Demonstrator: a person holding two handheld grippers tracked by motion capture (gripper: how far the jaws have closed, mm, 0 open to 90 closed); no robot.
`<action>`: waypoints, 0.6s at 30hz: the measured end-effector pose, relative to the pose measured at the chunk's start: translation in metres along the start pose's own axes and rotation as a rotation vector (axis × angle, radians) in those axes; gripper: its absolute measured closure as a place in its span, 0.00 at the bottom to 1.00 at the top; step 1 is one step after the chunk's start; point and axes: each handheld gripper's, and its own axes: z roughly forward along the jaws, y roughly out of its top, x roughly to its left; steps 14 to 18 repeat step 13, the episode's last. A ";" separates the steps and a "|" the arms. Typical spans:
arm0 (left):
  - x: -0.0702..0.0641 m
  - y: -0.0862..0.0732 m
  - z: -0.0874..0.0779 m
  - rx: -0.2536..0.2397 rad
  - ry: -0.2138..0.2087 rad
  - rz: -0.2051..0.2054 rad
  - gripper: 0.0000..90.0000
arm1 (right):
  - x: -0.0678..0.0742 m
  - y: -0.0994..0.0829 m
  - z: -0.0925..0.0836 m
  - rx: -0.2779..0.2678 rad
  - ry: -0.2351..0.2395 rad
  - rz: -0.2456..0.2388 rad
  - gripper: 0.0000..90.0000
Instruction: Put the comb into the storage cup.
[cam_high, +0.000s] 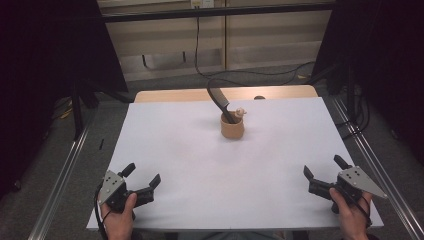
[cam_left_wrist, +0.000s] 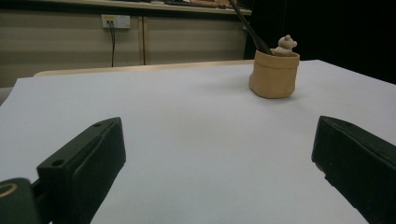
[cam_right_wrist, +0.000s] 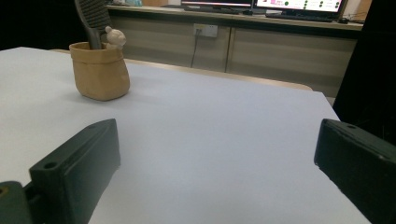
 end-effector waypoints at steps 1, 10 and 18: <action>0.000 0.000 0.000 0.003 0.000 0.002 0.03 | 0.000 0.000 0.001 0.004 0.011 0.006 0.00; 0.002 0.000 0.004 0.010 -0.008 -0.004 0.03 | 0.000 0.000 0.008 -0.007 0.009 0.026 0.00; 0.002 0.001 0.004 0.007 -0.008 -0.005 0.03 | -0.001 0.000 0.008 -0.007 0.012 0.023 0.00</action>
